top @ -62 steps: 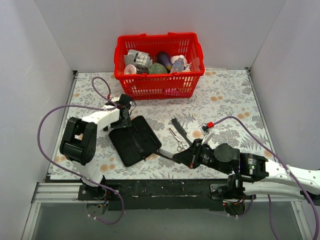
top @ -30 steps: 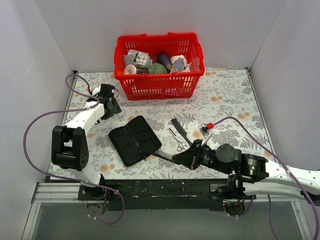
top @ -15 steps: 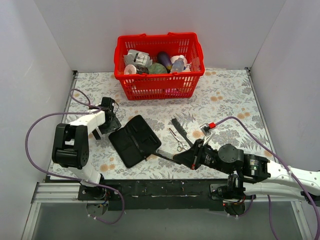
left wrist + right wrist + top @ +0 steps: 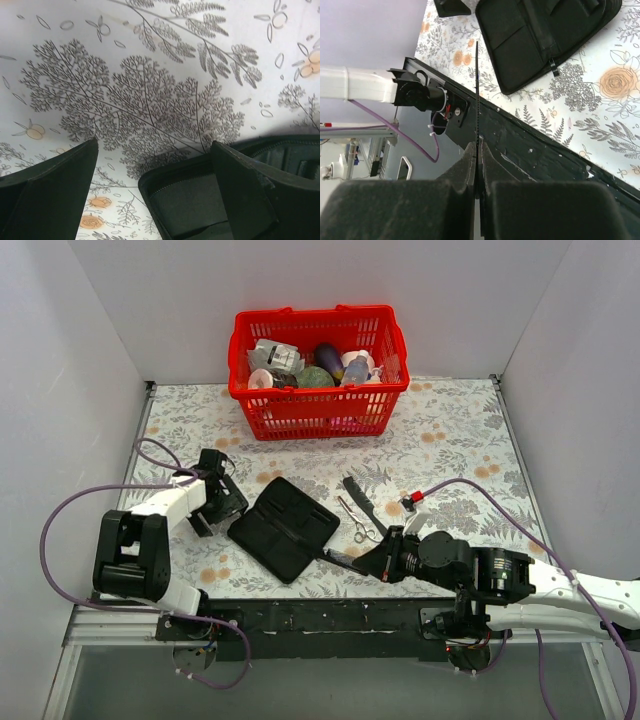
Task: Sort the hair-cutting tools
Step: Place the comb in the hairdressing tool bag.
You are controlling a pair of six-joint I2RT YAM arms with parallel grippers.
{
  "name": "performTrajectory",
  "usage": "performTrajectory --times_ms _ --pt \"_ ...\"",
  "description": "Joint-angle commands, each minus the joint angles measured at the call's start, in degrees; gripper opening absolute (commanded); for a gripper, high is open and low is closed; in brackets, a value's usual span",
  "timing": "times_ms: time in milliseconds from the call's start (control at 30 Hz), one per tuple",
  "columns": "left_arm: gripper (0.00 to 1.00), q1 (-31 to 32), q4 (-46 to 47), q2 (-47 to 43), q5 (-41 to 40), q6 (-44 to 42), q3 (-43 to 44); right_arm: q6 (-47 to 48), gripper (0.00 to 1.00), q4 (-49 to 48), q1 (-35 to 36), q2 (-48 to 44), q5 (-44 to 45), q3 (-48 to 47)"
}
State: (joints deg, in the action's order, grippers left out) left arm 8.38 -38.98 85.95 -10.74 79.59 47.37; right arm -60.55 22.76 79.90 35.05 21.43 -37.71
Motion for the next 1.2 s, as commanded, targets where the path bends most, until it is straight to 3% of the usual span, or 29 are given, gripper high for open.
performTrajectory --times_ms 0,500,1167 --pt "0.97 1.37 -1.01 -4.99 5.99 2.75 -2.28 -5.27 0.01 4.65 0.17 -0.95 2.21 -1.31" --pt "0.96 10.95 -0.83 -12.56 10.48 10.05 -7.64 -15.21 0.01 6.42 0.17 1.34 2.48 3.96" --pt "0.95 17.11 1.28 -16.78 11.45 14.28 -9.67 -10.72 0.01 -14.48 -10.2 12.41 -12.81 9.76"
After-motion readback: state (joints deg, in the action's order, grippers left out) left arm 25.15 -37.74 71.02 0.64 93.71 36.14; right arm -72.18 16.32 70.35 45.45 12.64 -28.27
